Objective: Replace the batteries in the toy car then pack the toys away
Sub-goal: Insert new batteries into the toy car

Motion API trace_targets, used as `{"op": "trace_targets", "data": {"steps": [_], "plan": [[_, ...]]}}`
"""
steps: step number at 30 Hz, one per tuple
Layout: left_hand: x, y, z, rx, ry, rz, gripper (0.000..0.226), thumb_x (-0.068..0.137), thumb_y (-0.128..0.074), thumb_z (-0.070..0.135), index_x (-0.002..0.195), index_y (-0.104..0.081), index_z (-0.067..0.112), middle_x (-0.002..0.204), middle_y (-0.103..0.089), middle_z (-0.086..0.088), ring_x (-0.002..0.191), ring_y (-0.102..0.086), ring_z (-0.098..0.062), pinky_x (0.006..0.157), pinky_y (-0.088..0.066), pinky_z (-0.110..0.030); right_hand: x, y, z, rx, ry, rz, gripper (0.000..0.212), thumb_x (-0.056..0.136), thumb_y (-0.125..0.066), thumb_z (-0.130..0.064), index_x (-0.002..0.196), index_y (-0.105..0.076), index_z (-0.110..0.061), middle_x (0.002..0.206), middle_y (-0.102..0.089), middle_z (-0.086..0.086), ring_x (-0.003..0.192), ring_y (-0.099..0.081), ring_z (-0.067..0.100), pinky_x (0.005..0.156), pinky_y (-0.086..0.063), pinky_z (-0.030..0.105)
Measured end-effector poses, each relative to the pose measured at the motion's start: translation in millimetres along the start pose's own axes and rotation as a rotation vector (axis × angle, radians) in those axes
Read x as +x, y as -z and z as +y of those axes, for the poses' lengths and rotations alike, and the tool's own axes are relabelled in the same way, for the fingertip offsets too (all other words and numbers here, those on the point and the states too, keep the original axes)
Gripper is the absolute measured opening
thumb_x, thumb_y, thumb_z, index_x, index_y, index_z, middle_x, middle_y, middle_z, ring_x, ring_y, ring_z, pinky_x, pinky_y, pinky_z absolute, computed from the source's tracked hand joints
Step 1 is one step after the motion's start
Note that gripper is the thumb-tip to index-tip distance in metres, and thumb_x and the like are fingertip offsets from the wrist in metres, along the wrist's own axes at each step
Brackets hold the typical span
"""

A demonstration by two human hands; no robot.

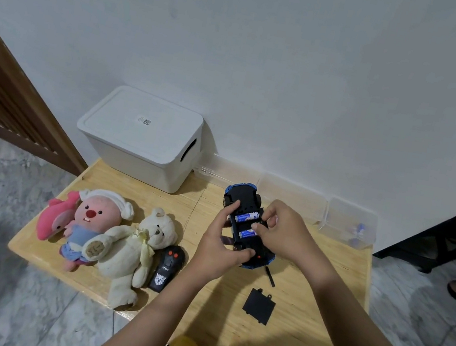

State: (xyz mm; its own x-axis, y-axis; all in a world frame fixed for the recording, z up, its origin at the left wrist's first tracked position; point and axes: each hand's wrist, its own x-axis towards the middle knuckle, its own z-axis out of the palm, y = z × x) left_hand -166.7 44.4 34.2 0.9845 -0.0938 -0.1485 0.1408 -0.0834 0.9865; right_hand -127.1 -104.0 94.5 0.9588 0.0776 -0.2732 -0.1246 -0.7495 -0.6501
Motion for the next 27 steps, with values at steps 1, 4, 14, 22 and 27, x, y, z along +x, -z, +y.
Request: {"op": "trace_targets", "data": {"steps": [1,4,14,22,27], "plan": [[0,0,-1,0.0,0.006,0.0,0.09,0.065,-0.077,0.0,0.135,-0.038,0.042,0.122,-0.054,0.0,0.086,-0.064,-0.004,0.075,-0.057,-0.026,0,3,-1,0.005,-0.005,-0.066,0.019,0.083,-0.062,-0.016,0.093,-0.046,-0.018,0.09,-0.047,0.0,0.077,-0.049,0.017,0.062,-0.039,0.029],[1,1,-3,0.017,0.004,-0.003,0.09,0.063,-0.076,0.003,0.137,-0.038,0.038,0.125,-0.054,-0.003,0.082,-0.061,0.008,0.075,-0.058,-0.027,1,9,-2,0.029,-0.014,-0.23,0.028,0.083,-0.049,-0.003,0.1,-0.036,-0.021,0.105,-0.037,0.002,0.083,-0.048,0.019,0.066,-0.042,0.03],[5,-1,-6,0.043,0.019,-0.013,0.091,0.06,-0.079,0.012,0.136,-0.039,0.043,0.124,-0.056,-0.004,0.09,-0.065,-0.008,0.08,-0.058,-0.039,-4,-9,2,0.374,0.123,0.15,0.037,0.067,-0.079,-0.001,0.091,-0.055,-0.017,0.089,-0.062,0.001,0.075,-0.069,0.013,0.068,-0.057,0.029],[5,-2,-4,0.091,0.011,-0.034,0.093,0.06,-0.082,0.016,0.139,-0.038,0.039,0.123,-0.058,0.001,0.089,-0.057,0.009,0.08,-0.057,-0.035,2,-20,21,0.175,0.33,0.24,0.022,0.072,-0.078,-0.012,0.091,-0.073,-0.02,0.086,-0.072,-0.008,0.082,-0.066,0.007,0.076,-0.055,0.035],[8,2,-2,0.074,0.029,-0.036,0.091,0.061,-0.082,0.014,0.138,-0.041,0.038,0.122,-0.057,0.0,0.076,-0.055,0.015,0.075,-0.057,-0.032,4,-22,30,0.04,0.502,0.197,0.024,0.08,-0.07,-0.011,0.103,-0.072,-0.019,0.095,-0.069,-0.006,0.088,-0.065,0.015,0.076,-0.054,0.034]]}}
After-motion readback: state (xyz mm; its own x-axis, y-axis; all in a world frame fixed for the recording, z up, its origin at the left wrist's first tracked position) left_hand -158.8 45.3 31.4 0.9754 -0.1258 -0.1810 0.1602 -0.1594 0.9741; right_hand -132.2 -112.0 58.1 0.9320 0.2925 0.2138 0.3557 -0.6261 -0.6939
